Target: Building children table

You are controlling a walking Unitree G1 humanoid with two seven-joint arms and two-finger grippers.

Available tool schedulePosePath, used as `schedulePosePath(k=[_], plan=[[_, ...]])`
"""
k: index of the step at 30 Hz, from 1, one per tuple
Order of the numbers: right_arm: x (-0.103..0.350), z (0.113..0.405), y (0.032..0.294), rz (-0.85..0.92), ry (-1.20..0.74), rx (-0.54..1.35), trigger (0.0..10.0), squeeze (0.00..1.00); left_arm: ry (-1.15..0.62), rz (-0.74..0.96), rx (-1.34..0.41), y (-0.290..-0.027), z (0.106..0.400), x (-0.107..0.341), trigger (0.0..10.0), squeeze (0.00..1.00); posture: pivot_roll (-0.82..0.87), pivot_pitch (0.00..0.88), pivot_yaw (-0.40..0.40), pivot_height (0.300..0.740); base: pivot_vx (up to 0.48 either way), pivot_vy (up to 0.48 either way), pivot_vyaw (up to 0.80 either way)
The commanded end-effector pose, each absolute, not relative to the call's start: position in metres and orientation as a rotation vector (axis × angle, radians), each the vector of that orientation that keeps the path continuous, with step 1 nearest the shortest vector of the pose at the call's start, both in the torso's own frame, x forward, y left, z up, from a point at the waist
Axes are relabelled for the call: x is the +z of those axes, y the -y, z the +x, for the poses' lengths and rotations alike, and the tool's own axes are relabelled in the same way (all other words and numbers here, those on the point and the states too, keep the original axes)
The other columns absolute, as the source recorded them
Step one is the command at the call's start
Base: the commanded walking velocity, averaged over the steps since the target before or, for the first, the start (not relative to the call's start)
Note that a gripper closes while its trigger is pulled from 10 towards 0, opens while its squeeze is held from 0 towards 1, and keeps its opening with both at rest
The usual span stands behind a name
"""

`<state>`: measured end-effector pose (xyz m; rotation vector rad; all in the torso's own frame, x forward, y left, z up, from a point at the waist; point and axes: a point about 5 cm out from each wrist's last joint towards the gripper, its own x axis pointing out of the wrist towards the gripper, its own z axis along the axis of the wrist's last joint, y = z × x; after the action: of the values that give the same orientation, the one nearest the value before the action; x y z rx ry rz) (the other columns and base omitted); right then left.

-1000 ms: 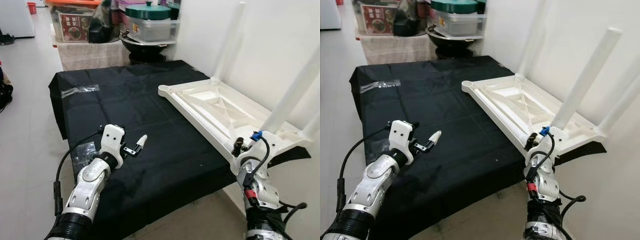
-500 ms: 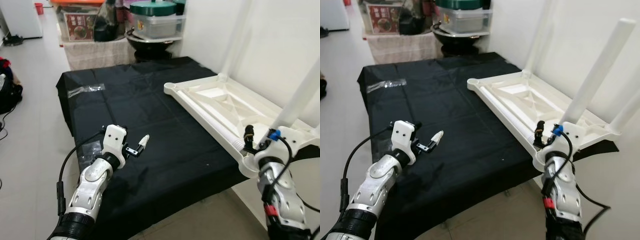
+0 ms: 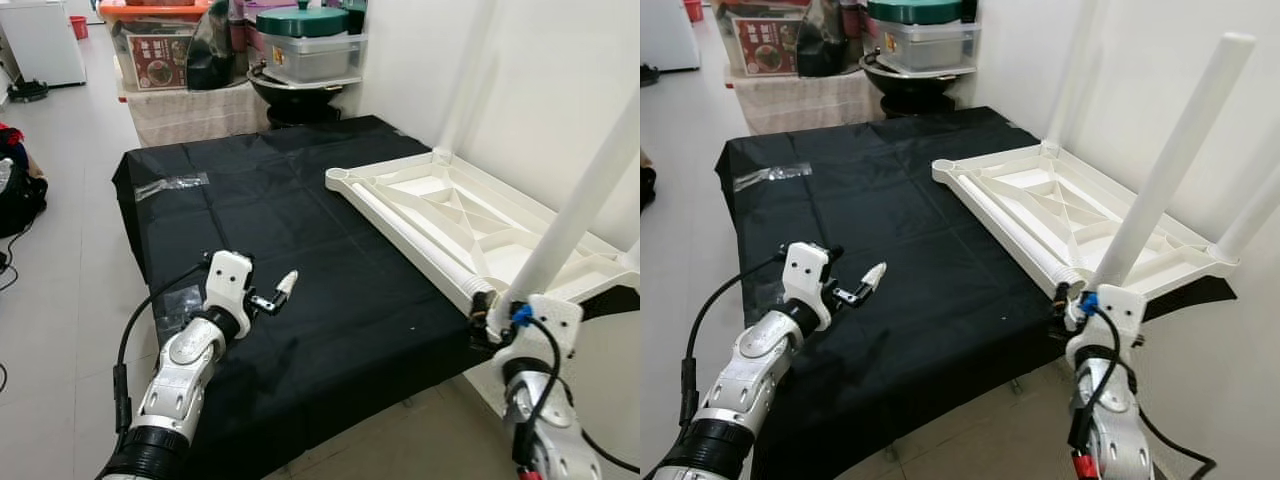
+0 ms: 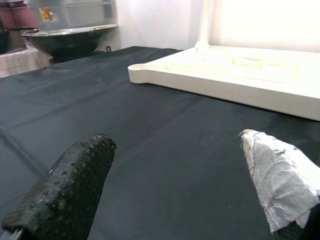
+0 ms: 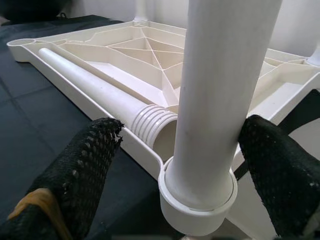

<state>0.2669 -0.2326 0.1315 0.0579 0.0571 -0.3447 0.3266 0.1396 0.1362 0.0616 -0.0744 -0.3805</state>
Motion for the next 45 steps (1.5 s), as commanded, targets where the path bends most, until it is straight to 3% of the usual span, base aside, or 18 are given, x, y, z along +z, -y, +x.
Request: schedulePosePath(k=[1, 13, 16, 17, 20, 26, 31, 45], plan=[[0.137, 0.268, 0.228, 0.059, -0.046, -0.320, 10.0, 0.00, 0.073, 0.066, -0.375, -0.142, 0.326, 0.135, 10.0, 0.00, -0.01, 0.000, -0.064, 0.740, 0.000, 0.000, 0.00], [0.135, 0.243, 0.214, 0.028, -0.074, -0.207, 10.0, 0.00, 0.080, 0.059, -0.364, -0.143, 0.324, 0.136, 10.0, 0.00, -0.02, 0.000, -0.063, 0.740, 0.000, 0.000, 0.00], [0.129, 0.228, 0.201, -0.010, -0.140, -0.032, 10.0, 0.00, 0.076, 0.065, -0.353, -0.147, 0.324, 0.135, 10.0, 0.00, -0.04, 0.000, -0.052, 0.740, 0.000, 0.000, 0.00], [0.127, 0.209, 0.188, -0.119, -0.183, 0.225, 10.0, 0.00, 0.074, 0.065, -0.353, -0.146, 0.327, 0.134, 10.0, 0.00, -0.05, 0.000, -0.040, 0.740, 0.000, 0.000, 0.00], [0.128, 0.203, 0.188, -0.164, -0.196, 0.312, 10.0, 0.00, 0.078, 0.061, -0.363, -0.141, 0.330, 0.135, 10.0, 0.00, -0.06, 0.000, -0.033, 0.740, 0.000, 0.000, 0.00], [0.139, 0.217, 0.190, -0.149, -0.145, 0.299, 10.0, 0.00, 0.093, 0.056, -0.373, -0.135, 0.332, 0.140, 10.0, 0.00, -0.04, 0.000, -0.045, 0.740, 0.000, 0.000, 0.00], [0.156, 0.249, 0.188, -0.101, -0.044, 0.150, 10.0, 0.00, 0.095, 0.053, -0.314, -0.150, 0.331, 0.140, 10.0, 0.00, -0.02, 0.000, -0.066, 0.740, 0.000, 0.000, 0.00], [0.145, 0.253, 0.189, -0.077, -0.101, 0.098, 10.0, 0.00, 0.099, 0.058, -0.311, -0.145, 0.331, 0.139, 10.0, 0.00, 0.00, 0.000, -0.065, 0.740, 0.000, 0.000, 0.00]])
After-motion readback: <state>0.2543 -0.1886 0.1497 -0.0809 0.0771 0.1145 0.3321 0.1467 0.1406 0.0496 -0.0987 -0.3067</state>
